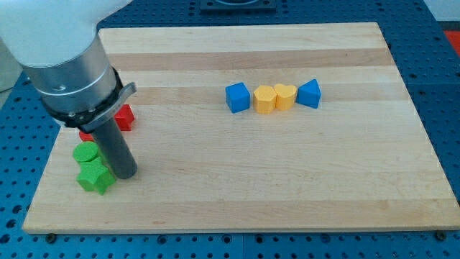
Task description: Move the red star to the right side of the green star
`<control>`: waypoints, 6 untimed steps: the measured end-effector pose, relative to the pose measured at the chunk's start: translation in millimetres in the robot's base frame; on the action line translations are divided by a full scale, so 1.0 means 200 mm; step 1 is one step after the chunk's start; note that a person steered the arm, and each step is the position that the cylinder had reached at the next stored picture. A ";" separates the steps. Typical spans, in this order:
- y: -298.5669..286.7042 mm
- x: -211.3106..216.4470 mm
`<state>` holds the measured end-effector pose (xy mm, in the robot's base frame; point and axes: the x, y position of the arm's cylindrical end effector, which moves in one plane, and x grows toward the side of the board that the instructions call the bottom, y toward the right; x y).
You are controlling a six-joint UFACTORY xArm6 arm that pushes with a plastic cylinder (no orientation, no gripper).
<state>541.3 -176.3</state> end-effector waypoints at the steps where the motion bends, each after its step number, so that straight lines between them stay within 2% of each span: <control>1: -0.03 0.02; 3: -0.06 0.06; 4: 0.14 0.01; 5: 0.20 -0.23; 6: 0.17 -0.60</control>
<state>422.2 -142.4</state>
